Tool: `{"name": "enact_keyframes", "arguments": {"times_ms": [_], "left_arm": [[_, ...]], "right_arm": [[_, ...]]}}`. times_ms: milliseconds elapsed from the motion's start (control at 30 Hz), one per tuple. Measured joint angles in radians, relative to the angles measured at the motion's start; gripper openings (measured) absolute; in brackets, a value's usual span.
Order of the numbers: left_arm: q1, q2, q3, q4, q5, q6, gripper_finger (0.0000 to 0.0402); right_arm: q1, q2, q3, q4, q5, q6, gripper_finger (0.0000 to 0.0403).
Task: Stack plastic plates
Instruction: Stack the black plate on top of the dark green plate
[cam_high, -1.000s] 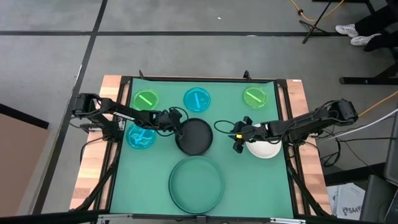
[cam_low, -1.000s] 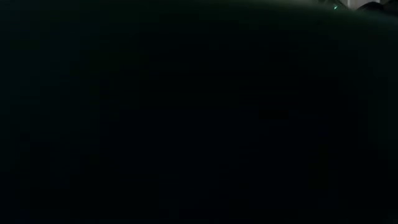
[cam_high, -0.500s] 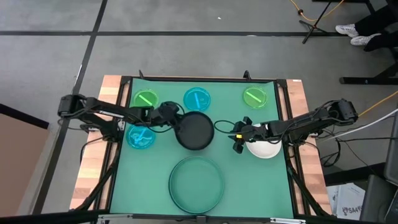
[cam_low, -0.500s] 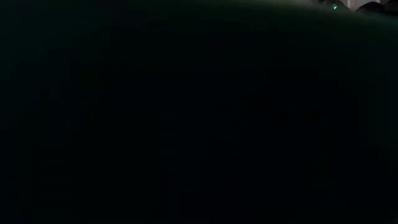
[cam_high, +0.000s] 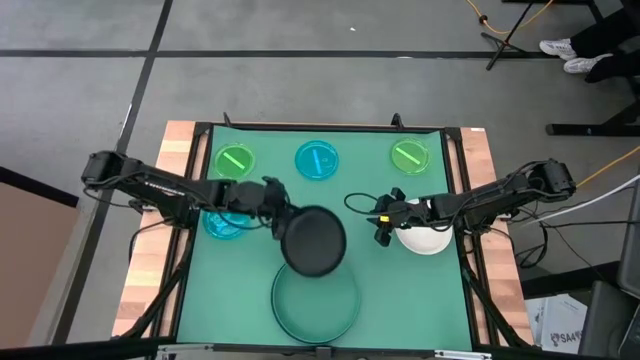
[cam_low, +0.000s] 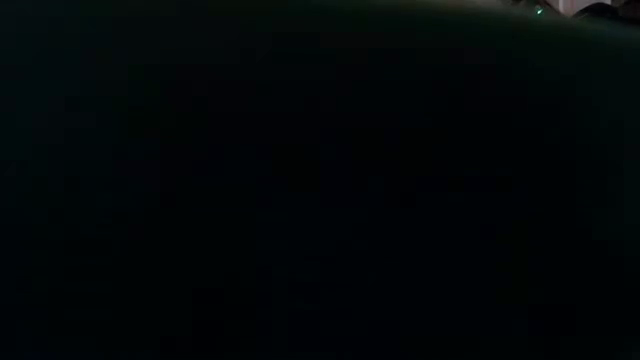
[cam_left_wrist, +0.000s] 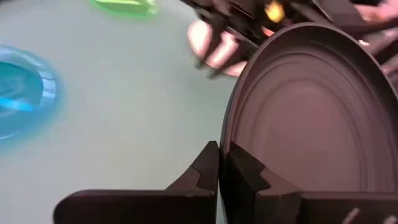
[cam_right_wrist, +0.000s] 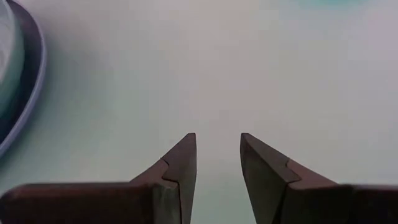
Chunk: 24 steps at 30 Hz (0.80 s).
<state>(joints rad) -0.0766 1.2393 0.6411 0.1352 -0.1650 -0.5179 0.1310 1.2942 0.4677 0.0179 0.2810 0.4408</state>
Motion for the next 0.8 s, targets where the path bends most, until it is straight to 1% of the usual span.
{"name": "enact_keyframes", "arguments": {"times_ms": [200, 400, 533, 633, 800], "left_arm": [[-0.109, 0.06, 0.0, 0.071, -0.027, -0.052, 0.0011], [-0.191, 0.171, 0.003, 0.101, -0.034, -0.15, 0.0012], [-0.233, 0.252, 0.056, 0.089, -0.034, -0.186, 0.0012], [-0.254, 0.31, 0.124, 0.043, -0.023, -0.187, 0.0012], [-0.272, 0.404, 0.234, -0.159, -0.023, -0.187, 0.0012]], "right_arm": [[0.0, 0.0, 0.0, 0.013, 0.004, 0.0, 0.0115], [0.0, 0.0, 0.0, 0.011, 0.004, 0.0, 0.0115], [0.0, 0.0, 0.0, 0.011, 0.004, 0.0, 0.0115], [0.0, 0.0, 0.0, 0.011, 0.004, 0.0, 0.0115], [0.0, 0.0, 0.0, 0.011, 0.004, 0.0, 0.0115]]}}
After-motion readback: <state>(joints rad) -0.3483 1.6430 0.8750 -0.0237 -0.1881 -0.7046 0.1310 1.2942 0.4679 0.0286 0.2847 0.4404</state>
